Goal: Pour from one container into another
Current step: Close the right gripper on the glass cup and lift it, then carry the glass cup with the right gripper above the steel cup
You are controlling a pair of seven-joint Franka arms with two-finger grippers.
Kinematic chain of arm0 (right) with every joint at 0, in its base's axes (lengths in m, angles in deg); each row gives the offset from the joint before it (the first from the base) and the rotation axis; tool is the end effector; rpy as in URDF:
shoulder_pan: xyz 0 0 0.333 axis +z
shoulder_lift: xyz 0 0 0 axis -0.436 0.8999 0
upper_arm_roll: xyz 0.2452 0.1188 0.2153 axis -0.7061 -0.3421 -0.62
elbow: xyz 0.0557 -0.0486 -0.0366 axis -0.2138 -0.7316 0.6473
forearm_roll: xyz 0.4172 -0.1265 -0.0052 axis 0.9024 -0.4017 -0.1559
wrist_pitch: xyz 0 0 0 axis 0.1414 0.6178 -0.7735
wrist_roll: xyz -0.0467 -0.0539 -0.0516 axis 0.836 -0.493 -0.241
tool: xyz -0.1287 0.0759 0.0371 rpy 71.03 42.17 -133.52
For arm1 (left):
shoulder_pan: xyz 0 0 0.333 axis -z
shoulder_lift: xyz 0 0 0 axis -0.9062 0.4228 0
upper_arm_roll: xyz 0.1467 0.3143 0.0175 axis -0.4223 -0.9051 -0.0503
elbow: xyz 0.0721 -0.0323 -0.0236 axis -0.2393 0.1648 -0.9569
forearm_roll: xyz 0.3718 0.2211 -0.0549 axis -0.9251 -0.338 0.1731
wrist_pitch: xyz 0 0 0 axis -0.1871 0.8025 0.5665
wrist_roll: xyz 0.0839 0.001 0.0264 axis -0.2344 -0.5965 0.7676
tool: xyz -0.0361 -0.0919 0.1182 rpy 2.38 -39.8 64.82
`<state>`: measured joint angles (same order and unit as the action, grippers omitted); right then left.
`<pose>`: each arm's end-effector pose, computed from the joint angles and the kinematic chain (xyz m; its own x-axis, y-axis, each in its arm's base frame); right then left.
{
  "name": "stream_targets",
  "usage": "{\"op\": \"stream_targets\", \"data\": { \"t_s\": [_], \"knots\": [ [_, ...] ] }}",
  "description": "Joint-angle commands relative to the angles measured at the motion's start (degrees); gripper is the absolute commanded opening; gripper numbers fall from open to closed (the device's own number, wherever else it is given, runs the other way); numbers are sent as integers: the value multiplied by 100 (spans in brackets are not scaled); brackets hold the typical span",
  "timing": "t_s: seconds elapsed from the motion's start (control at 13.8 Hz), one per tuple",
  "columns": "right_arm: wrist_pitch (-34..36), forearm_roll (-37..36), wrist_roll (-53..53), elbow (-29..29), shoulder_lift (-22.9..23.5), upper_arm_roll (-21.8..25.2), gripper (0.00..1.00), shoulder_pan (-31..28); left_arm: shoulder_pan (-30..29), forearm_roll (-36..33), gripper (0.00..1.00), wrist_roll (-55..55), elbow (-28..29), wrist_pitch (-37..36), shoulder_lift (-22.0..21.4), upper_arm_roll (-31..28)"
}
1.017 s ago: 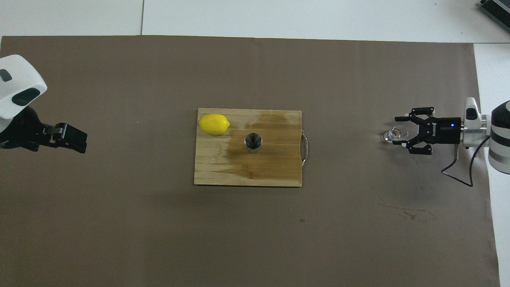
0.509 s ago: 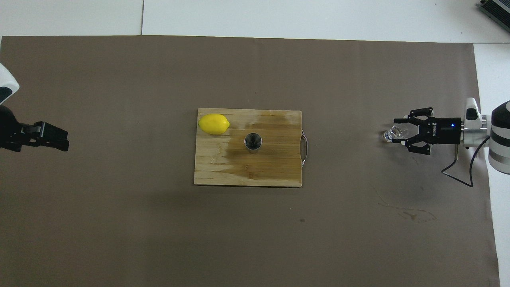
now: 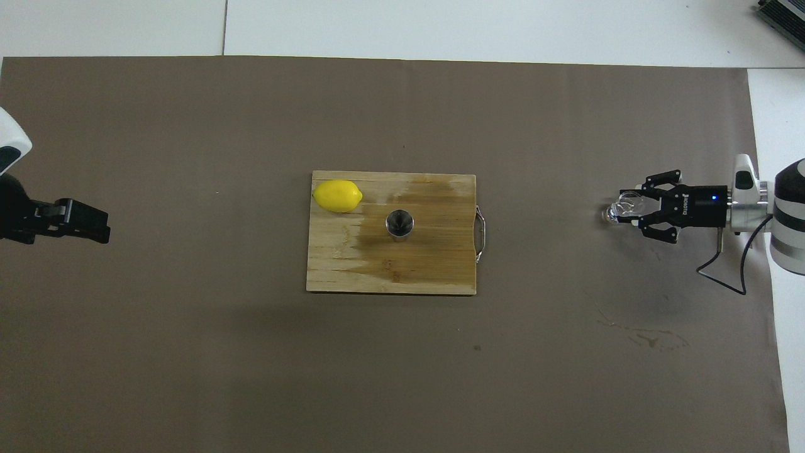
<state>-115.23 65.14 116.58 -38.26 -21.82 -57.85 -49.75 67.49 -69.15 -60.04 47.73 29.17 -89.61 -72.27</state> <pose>0.6423 -0.1496 0.2142 0.2588 0.5439 0.7982 0.9570 -0.2565 -0.1355 0.5679 -0.0343 0.5902 0.9933 -0.0476 -0.1055 -0.0491 -0.9987 -0.0119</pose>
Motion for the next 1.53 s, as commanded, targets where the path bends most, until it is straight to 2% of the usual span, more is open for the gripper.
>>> {"op": "stream_targets", "data": {
  "t_s": [0.0,0.29,0.51,0.65,0.8,1.16,1.31,1.45],
  "knots": [
    [-115,-75,47,25,46,-46,50,-27,-4,-58,100,8,215,104,-173,-20],
    [-159,-31,56,33,20,-46,43,-1,-4,-58,100,17,188,96,-138,-46],
    [-536,-31,21,60,-216,-55,28,95,-13,-67,100,17,162,43,-24,-55],
    [-564,-4,-119,51,-392,-55,22,279,-13,-58,100,17,83,43,55,-64],
    [-564,-13,-504,-1,-743,-46,11,464,-4,-58,100,26,57,34,116,-73],
    [-572,-92,-1639,-256,-1658,-29,10,1272,39,-85,100,105,-75,-1,170,-213],
    [-703,-101,-1825,-318,-1773,-29,10,1615,48,-181,100,446,-75,-10,161,-231],
    [-1220,-92,-1904,-467,-1817,-37,10,2053,31,-199,100,448,-67,-1,74,-248]
  ]
}}
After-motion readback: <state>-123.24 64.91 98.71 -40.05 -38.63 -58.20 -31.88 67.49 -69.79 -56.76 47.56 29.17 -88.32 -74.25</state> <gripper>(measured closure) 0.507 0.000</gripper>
